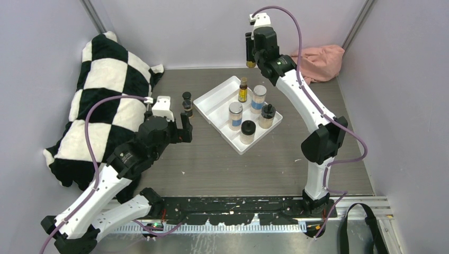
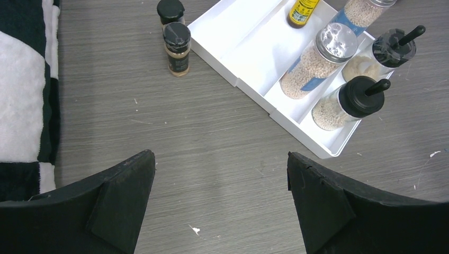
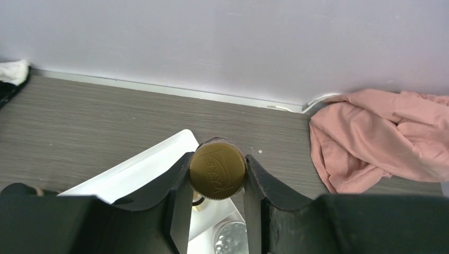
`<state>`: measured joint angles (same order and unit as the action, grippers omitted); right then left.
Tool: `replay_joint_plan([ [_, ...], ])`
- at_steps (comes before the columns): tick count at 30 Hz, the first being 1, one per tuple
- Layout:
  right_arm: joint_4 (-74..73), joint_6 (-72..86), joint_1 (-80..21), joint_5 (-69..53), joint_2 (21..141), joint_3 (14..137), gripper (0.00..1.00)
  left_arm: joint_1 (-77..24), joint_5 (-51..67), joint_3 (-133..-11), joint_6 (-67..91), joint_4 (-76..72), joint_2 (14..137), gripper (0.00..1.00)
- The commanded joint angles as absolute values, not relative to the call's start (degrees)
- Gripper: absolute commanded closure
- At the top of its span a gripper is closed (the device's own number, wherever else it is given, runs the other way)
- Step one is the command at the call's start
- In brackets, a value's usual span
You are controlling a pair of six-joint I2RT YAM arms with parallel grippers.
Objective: Organize the condiment bottles
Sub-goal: Place the bottle in the storage box.
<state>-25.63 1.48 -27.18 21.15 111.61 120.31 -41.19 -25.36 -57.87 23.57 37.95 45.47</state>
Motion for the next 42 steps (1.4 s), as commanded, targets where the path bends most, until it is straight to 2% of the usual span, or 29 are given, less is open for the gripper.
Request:
replay_joint_plan([
  [1,-19.84,-1.29,-29.84,22.34,105.13,121.78,0.99,-41.23,-25.76,-57.62,24.04,35.51,44.06,0.05],
  [18,-22.22,-2.07,-40.92,23.34,104.84,118.85,0.99,-41.23,-26.10,-57.26,24.30,35.33,43.15,0.05],
  [42,-16.74,4.84,-46.71,23.26,103.12,98.73,0.99,-41.26,-24.99,-57.16,24.16,34.72,43.48,0.05],
])
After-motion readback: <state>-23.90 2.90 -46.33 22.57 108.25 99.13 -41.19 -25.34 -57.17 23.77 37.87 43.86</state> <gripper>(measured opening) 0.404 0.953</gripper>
